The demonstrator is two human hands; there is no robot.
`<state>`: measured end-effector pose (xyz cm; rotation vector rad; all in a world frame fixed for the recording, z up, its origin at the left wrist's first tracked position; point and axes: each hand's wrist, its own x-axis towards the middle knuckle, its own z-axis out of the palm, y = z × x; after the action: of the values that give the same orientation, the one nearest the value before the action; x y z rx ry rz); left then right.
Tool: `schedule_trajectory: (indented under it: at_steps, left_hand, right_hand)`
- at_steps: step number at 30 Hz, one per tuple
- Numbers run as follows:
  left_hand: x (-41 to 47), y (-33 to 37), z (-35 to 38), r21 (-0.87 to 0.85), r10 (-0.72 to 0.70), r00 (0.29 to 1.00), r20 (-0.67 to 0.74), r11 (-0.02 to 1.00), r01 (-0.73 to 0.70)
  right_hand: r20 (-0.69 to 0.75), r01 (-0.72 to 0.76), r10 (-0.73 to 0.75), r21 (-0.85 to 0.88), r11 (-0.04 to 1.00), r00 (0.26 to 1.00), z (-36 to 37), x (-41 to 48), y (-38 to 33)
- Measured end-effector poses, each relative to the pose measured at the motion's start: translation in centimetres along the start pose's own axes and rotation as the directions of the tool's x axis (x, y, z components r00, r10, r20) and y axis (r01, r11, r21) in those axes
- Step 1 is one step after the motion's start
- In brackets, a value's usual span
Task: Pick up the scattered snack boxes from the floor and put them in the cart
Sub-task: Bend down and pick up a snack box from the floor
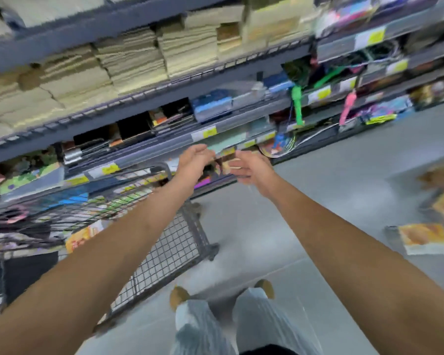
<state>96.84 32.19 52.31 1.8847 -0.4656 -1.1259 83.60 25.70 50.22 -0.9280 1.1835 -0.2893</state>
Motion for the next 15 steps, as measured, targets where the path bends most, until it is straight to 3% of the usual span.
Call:
schedule_trajectory:
  at_steps: [9, 15]
  left_hand:
    - [-0.8, 6.1, 20.3, 0.118, -0.007, 0.971, 0.238, 0.993, -0.022]
    - [0.0, 8.4, 32.1, 0.261, -0.011, 0.874, 0.485, 0.956, -0.133]
  right_hand:
    - [-0.247, 0.032, 0.011, 0.169, 0.985, 0.969, -20.3, -2.8, -1.0]
    - [-0.437, 0.095, 0.023, 0.248, 0.964, 0.899, -31.4, -4.5, 0.0]
